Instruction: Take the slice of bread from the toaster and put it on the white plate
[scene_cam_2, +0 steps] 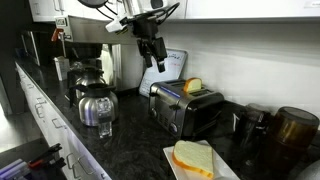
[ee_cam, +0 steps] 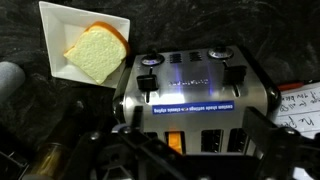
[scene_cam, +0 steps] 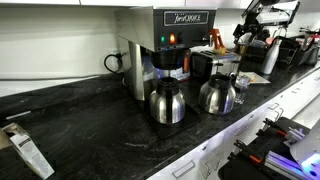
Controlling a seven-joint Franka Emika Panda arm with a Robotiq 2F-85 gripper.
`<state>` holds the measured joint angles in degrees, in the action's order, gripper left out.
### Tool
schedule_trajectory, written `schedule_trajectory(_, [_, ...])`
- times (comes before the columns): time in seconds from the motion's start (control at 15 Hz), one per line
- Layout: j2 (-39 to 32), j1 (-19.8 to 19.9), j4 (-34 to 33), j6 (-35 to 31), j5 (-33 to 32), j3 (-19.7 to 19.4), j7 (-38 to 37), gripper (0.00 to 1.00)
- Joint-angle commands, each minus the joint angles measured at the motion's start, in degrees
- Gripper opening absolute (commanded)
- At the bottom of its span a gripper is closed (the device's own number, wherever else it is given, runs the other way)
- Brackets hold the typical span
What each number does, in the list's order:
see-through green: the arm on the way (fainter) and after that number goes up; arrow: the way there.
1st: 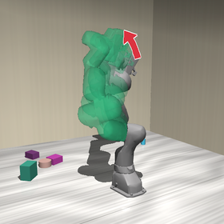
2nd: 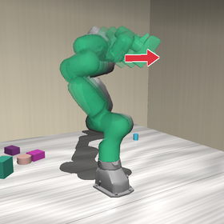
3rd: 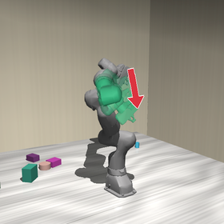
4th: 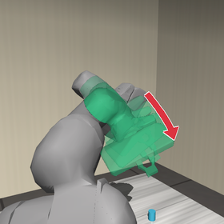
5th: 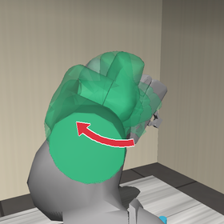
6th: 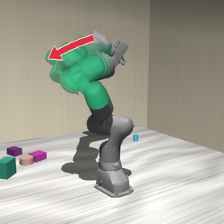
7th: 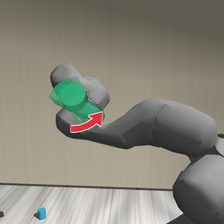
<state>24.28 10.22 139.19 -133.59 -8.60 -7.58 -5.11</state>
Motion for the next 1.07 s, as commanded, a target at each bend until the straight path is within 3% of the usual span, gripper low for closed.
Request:
schedule_trajectory(0.0, [-0.8,-0.7,1.5,-7.1,1.5,-0.7,3.3,1.00])
schedule_trajectory(0.27, [-3.7,0.6,3.2,-13.7,-0.5,0.9,0.5,1.00])
schedule_trajectory(0.33, [-2.2,0.0,2.7,-10.5,0.6,0.5,1.5,1.00])
schedule_trajectory(1.0, [-4.0,0.4,2.8,-12.7,0.1,0.6,1.1,1.00])
